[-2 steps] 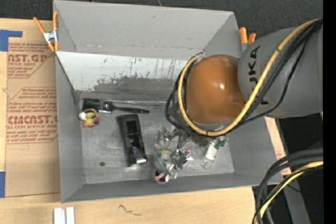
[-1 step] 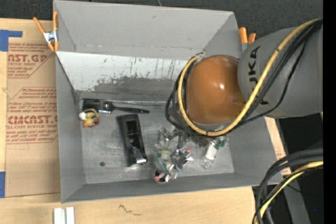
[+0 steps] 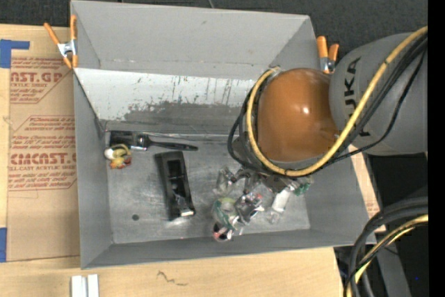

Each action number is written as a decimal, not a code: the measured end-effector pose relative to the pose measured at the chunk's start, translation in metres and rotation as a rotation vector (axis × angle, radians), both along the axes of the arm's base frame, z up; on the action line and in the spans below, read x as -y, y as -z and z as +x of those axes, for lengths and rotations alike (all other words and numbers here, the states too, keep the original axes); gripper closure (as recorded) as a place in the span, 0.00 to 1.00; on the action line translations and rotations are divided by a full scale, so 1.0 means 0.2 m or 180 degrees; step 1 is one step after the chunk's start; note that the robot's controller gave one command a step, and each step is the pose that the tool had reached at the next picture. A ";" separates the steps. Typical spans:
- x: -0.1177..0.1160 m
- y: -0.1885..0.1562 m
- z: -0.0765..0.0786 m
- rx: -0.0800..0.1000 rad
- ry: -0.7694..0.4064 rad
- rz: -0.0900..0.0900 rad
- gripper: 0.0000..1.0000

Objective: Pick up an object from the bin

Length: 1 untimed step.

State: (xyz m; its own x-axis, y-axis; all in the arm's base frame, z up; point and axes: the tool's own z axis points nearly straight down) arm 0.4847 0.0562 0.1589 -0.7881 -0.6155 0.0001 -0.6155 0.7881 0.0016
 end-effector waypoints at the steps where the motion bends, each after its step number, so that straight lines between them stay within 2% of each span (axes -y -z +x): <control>1: 0.00 -0.02 0.00 0.0006 0.0015 -0.0001 1.00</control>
Offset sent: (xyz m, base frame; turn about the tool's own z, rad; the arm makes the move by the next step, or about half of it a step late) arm 0.0110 -0.0167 0.0620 0.0509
